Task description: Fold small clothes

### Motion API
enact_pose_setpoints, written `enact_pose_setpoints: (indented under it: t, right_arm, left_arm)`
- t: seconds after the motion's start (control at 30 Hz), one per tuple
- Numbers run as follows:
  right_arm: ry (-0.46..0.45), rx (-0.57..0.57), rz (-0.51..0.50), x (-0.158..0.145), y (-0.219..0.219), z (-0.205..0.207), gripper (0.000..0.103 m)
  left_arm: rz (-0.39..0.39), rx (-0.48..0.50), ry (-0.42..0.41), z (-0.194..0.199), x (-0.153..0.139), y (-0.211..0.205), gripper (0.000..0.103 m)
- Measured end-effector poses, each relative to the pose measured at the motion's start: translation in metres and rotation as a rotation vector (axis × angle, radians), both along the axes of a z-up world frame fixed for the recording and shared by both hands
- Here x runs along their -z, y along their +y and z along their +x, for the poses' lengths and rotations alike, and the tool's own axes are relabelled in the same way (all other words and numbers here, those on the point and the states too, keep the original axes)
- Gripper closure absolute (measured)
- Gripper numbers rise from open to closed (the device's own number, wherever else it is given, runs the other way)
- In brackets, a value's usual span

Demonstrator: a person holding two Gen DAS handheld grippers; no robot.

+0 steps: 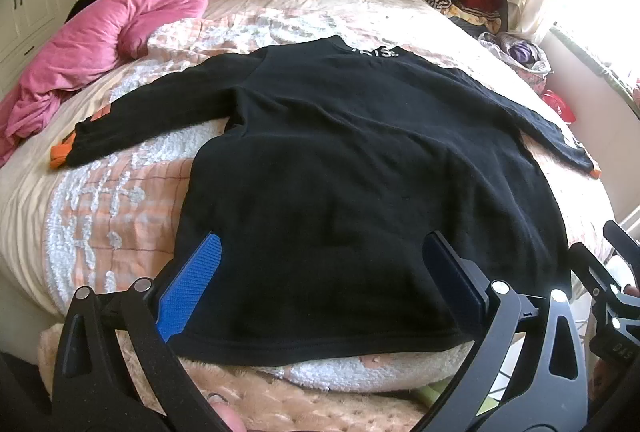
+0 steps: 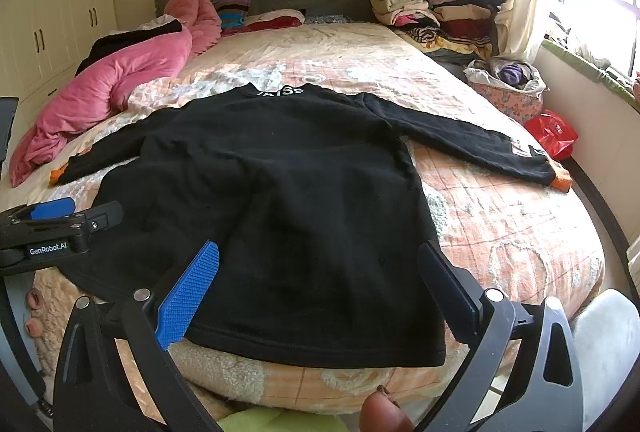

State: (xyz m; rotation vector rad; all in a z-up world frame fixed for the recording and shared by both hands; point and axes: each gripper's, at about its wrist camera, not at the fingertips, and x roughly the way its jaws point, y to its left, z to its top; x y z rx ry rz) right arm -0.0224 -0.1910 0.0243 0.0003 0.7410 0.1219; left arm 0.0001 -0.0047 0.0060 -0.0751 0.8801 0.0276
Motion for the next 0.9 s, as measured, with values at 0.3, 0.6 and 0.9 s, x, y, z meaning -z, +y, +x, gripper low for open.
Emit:
enact_pose_setpoints:
  t: [0.3,0.6,0.9]
  right_arm:
    - [-0.002,0.000,0.002,0.0002,0.0016,0.0001,0.004]
    - [-0.001,0.000,0.005,-0.0005,0.0018,0.0001,0.004]
    - [0.000,0.002,0.009,-0.0019,0.0035,0.0000,0.004]
  left_arm:
    - [-0.001,0.003,-0.006,-0.0034,-0.0011,-0.0006,0.008]
    - [-0.001,0.006,-0.011,-0.0043,-0.0038,-0.0017,0.008]
    - [0.002,0.006,-0.012,-0.0046,-0.0045,-0.0018,0.008]
